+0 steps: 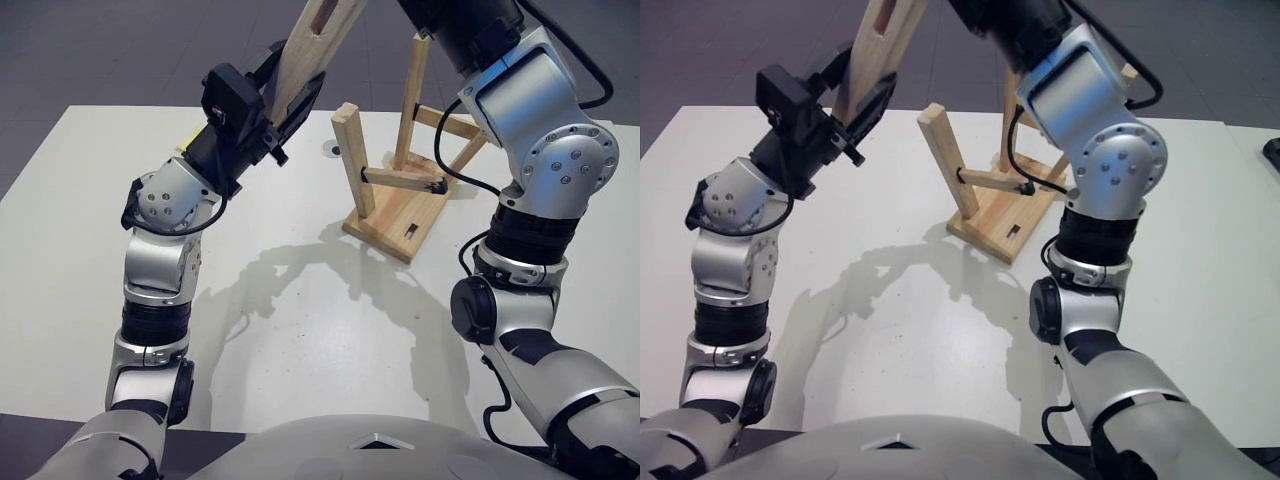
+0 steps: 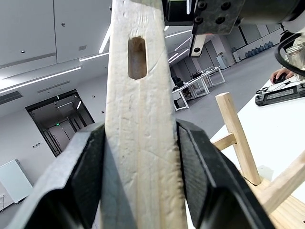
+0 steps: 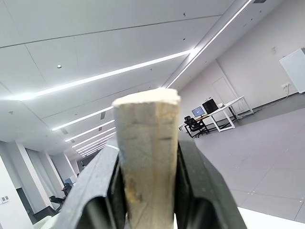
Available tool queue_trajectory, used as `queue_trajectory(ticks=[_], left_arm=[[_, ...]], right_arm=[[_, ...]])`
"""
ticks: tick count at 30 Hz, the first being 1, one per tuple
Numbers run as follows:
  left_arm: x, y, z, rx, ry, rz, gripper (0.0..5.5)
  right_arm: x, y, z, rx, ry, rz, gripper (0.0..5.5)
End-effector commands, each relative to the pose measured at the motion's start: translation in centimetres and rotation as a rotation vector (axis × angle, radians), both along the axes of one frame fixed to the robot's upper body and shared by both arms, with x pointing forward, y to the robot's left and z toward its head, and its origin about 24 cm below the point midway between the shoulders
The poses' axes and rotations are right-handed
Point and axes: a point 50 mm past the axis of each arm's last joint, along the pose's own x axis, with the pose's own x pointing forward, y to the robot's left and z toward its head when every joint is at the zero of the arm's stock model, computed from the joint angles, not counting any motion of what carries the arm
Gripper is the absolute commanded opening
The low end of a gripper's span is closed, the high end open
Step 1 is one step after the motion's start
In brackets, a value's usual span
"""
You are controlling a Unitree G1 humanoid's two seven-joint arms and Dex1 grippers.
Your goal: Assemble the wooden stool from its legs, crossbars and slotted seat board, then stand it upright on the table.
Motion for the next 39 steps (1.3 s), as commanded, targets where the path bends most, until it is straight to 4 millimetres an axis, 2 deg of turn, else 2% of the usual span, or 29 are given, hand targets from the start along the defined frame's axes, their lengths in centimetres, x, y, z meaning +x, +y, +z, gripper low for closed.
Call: queue_trajectory(ticks=[1,5,8,13,15,17,21,23,25,27,30,34,39], left_arm=[[0.2,1.0,-0.7,-0.015,0.019,0.085,2.83],[0.0,1.0,-0.8,-0.021,0.023,0.095,3.61],[-0.5,1.8,-1.3,-0.036,0.065,0.113,4.03],[-1.7,4.5,-2.7,-0.204,0.213,0.111,4.86],[-1.2,6.0,-3.6,-0.3,0.273,0.169,5.18],[0.1,7.4,-5.3,-0.331,0.34,0.3,5.4],[2.0,9.4,-8.5,-0.38,0.467,0.543,5.4],[2.4,10.2,-9.2,-0.441,0.496,0.638,5.4],[2.5,11.4,-9.7,-0.502,0.525,0.757,5.4],[2.3,12.7,-10.3,-0.563,0.562,0.878,5.4],[2.1,13.9,-10.6,-0.651,0.589,0.994,5.4],[2.9,13.8,-10.4,-0.725,0.614,1.043,5.4],[4.6,11.9,-9.4,-0.766,0.623,1.006,5.4]], right_arm=[[0.2,-0.6,0.9,0.016,-0.026,-0.004,1.01],[0.5,-0.9,0.9,0.035,-0.008,-0.001,1.01],[0.3,-1.7,1.9,0.053,-0.046,-0.013,1.01],[-0.3,-7.0,3.6,0.165,-0.098,-0.174,1.01],[-1.2,-9.6,3.5,0.19,-0.121,-0.299,1.01],[-2.8,-12.1,3.1,0.158,-0.169,-0.467,1.01],[-6.0,-14.2,2.0,-0.002,-0.239,-0.691,1.01],[-7.4,-14.5,1.3,-0.116,-0.264,-0.769,1.01],[-7.9,-14.6,0.5,-0.18,-0.228,-0.824,1.0],[-7.6,-14.4,-1.1,-0.305,-0.172,-0.881,1.0],[-6.7,-13.9,-4.2,-0.358,0.002,-0.908,1.0],[-6.3,-12.4,-7.9,-0.358,0.176,-0.902,1.0],[-6.6,-11.8,-11.2,-0.32,0.327,-0.928,1.0]])
